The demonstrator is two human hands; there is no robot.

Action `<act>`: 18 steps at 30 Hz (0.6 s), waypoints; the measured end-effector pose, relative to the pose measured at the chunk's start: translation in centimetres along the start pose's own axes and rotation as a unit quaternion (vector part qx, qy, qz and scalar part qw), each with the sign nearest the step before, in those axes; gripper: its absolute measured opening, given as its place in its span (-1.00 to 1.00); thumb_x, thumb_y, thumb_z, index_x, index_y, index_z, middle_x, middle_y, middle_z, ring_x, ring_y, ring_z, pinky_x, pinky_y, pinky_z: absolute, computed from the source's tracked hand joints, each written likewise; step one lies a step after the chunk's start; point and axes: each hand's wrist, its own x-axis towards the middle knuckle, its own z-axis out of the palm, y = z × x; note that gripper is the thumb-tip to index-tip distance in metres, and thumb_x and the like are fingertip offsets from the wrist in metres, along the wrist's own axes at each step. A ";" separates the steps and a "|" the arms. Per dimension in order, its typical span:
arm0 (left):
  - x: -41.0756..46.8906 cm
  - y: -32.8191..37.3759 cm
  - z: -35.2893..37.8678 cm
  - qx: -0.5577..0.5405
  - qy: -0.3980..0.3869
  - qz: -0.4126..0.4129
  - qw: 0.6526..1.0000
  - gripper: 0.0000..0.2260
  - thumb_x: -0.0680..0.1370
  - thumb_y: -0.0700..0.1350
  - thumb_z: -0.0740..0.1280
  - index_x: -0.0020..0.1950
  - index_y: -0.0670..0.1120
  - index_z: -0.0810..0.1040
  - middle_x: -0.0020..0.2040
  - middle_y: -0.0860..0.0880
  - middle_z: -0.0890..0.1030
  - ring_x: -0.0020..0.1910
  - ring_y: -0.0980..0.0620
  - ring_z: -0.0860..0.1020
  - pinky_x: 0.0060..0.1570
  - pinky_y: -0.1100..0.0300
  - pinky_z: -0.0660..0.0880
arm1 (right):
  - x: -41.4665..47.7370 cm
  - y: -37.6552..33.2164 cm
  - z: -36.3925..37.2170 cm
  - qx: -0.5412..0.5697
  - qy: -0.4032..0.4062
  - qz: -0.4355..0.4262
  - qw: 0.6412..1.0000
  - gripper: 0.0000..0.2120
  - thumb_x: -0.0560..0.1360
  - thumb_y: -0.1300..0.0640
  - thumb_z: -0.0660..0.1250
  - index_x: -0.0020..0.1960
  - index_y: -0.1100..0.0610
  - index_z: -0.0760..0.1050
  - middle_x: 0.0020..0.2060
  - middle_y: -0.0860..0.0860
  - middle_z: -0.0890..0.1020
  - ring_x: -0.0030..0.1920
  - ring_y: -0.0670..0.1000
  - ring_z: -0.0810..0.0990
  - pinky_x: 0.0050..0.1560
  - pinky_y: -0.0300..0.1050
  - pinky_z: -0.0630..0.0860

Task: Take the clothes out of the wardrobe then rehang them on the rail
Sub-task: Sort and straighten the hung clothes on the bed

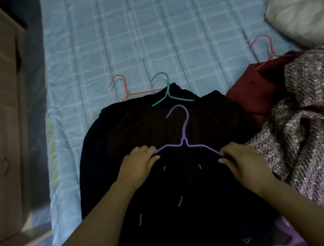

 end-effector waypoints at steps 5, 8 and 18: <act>-3.5 -1.6 -5.8 -0.098 0.169 0.008 0.981 -0.69 0.52 0.14 0.18 -0.07 -0.07 0.55 -0.21 0.01 0.52 -0.19 0.00 0.51 -0.17 0.05 0.47 | 4.1 -3.5 -4.0 -0.005 0.043 -0.104 0.994 -0.84 0.42 0.00 0.34 -0.09 0.07 0.58 -0.25 -0.05 0.58 -0.25 0.00 0.57 -0.28 -0.18 0.37; -5.7 -1.5 -5.7 -0.079 0.186 -0.008 0.979 -0.67 0.52 0.11 0.20 0.00 -0.12 0.58 -0.17 -0.04 0.55 -0.15 -0.03 0.52 -0.13 0.05 0.47 | 4.5 -2.9 -2.0 -0.022 0.043 -0.098 0.994 -0.82 0.40 -0.02 0.39 -0.08 0.06 0.62 -0.24 -0.03 0.61 -0.26 0.03 0.57 -0.24 -0.10 0.46; -8.1 0.4 1.2 -0.061 0.195 -0.150 0.967 -0.78 0.57 -0.02 0.25 0.00 -0.14 0.59 -0.18 -0.13 0.53 -0.20 -0.17 0.52 -0.21 -0.06 0.50 | 1.9 3.8 1.8 0.061 -0.083 -0.029 0.994 -0.76 0.49 0.06 0.37 0.14 0.08 0.56 0.13 0.07 0.47 0.03 0.13 0.53 0.01 -0.06 0.48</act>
